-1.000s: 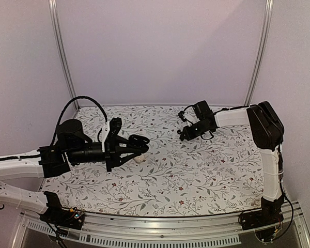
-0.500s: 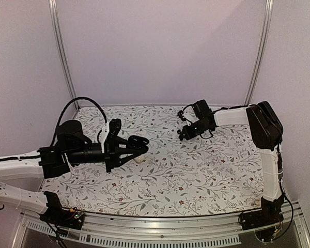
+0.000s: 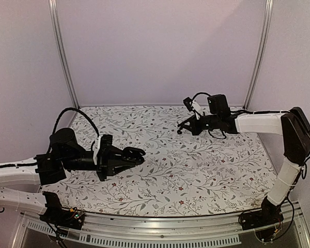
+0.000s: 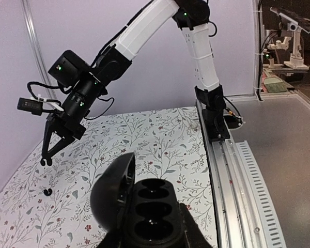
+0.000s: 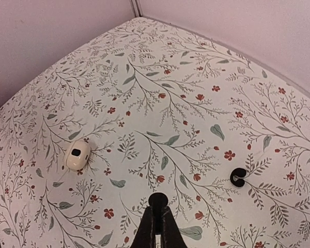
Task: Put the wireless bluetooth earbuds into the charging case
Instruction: Pick up the left earbud from the center of the board, then insert the left earbud into the left side groove of the charging case.
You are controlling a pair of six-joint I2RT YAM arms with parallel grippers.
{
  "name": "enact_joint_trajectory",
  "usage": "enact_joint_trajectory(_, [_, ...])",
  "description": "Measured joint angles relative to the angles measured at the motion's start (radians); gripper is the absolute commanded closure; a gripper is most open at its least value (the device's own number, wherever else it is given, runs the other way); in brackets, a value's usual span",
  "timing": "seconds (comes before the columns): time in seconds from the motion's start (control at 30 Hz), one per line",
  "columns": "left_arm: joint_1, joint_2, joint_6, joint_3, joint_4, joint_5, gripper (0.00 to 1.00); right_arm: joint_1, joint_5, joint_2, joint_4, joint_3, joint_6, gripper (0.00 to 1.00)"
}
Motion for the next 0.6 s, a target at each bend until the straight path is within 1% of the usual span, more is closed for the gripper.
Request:
enact_joint_trajectory(0.23, [-0.012,-0.046,0.098,-0.011,-0.002,0.042,1.0,0.097,-0.085,-0.275,0.164,-0.146,-0.047,1.0])
enact_joint_trajectory(0.5, [-0.014,-0.057,0.156,-0.011,-0.003,0.124,1.0,0.217,-0.133,-0.562,0.211,-0.289,-0.099,1.0])
enact_joint_trajectory(0.6, [-0.015,-0.057,0.163,-0.011,-0.003,0.154,1.0,0.266,-0.152,-0.65,0.208,-0.311,-0.117,1.0])
